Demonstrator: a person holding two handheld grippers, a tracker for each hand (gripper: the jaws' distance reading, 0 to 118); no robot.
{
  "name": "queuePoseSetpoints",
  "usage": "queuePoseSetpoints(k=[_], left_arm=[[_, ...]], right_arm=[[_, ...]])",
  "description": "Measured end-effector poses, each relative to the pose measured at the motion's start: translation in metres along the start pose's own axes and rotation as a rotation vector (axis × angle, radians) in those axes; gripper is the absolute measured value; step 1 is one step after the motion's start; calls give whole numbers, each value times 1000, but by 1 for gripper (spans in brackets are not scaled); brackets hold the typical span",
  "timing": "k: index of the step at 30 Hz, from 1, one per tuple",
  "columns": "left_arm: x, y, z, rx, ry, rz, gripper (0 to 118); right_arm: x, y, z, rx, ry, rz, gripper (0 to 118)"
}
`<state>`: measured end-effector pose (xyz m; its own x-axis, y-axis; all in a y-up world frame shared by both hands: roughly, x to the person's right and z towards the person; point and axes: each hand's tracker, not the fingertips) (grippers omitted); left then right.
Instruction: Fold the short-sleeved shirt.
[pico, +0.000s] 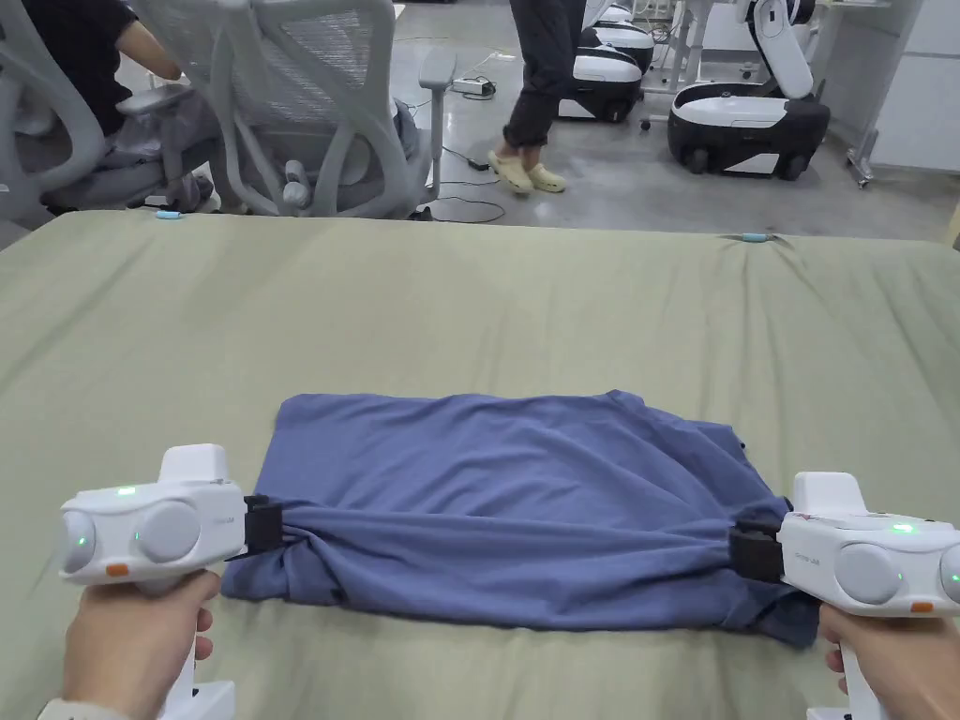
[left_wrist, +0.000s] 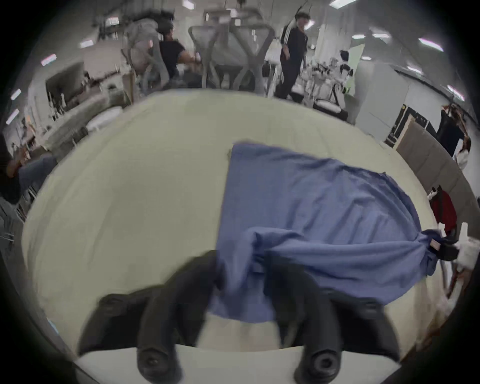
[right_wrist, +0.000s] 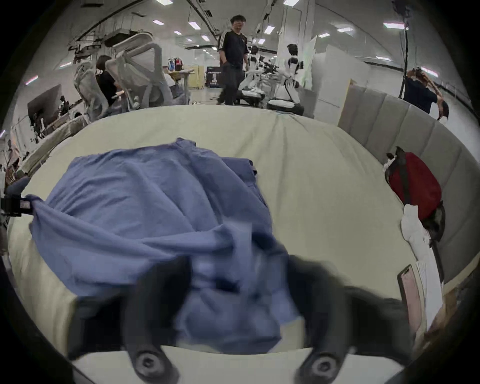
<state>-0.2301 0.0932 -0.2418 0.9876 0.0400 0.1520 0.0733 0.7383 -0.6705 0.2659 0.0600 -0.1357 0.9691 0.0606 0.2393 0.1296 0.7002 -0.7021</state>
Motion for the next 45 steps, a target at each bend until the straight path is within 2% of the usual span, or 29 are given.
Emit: queuePoseSetpoints(k=[1,5,6,7,9,10,11,12,15,18,22,25,27,28,29,30,31,32,34,37,39,40,42,43,44,45], left_arm=[[6,-6,15,65,0,-16,73],[36,-32,65,249,-105,-57,72],[46,-41,75,297,-105,-76,71],[54,-50,79,329,-106,-99,63],[67,-64,84,334,-120,-141,28],[75,-71,87,331,-106,-153,20],[82,-77,88,329,-100,-173,20],[84,-80,80,325,-80,-197,0],[87,-83,74,292,-127,-202,0],[75,-82,68,285,-107,-193,0],[34,-85,50,157,-57,-89,0],[1,-92,36,86,-98,44,0],[-12,-87,25,73,-99,52,0],[-13,-85,29,73,-100,51,13],[-17,-79,24,72,-96,54,37],[-21,-72,17,66,-98,64,76],[-24,-65,8,49,-94,71,93],[-23,-58,6,38,-84,74,97],[-24,-47,-9,25,-89,81,86],[-23,-40,-38,-41,-35,70,82],[-23,-40,-58,-104,-2,65,73],[-19,-43,-62,-165,-14,64,74],[-12,-43,-58,-136,0,13,74],[-7,-39,-48,-145,2,-8,68],[-1,-37,-39,-136,15,-57,52],[2,-37,-34,-102,50,-104,7]], right_arm=[[-4,-4,15,59,34,-16,104],[-36,-24,68,208,96,-19,103],[-49,-33,81,243,122,-31,96],[-59,-42,91,271,161,-40,83],[-77,-58,103,302,190,-26,43],[-90,-64,105,296,164,-12,33],[-98,-70,108,308,150,6,33],[-104,-74,110,321,140,13,0],[-112,-76,114,314,163,20,0],[-115,-75,117,326,147,37,0],[-109,-75,119,324,139,37,0],[-102,-79,114,308,144,23,0],[-100,-81,109,289,139,19,0],[-97,-82,106,280,138,15,0],[-95,-82,103,272,136,10,0],[-92,-83,101,263,132,5,0],[-89,-84,98,255,125,1,0],[-86,-85,96,250,118,-4,0],[-78,-85,93,237,111,-16,0],[-67,-87,88,221,88,-28,0],[-57,-87,87,213,70,-37,0],[-52,-86,86,208,61,-42,0],[-40,-84,85,202,36,-50,0],[-33,-81,83,195,20,-59,0],[-26,-77,79,185,1,-75,0],[-20,-74,75,167,-16,-89,0]])
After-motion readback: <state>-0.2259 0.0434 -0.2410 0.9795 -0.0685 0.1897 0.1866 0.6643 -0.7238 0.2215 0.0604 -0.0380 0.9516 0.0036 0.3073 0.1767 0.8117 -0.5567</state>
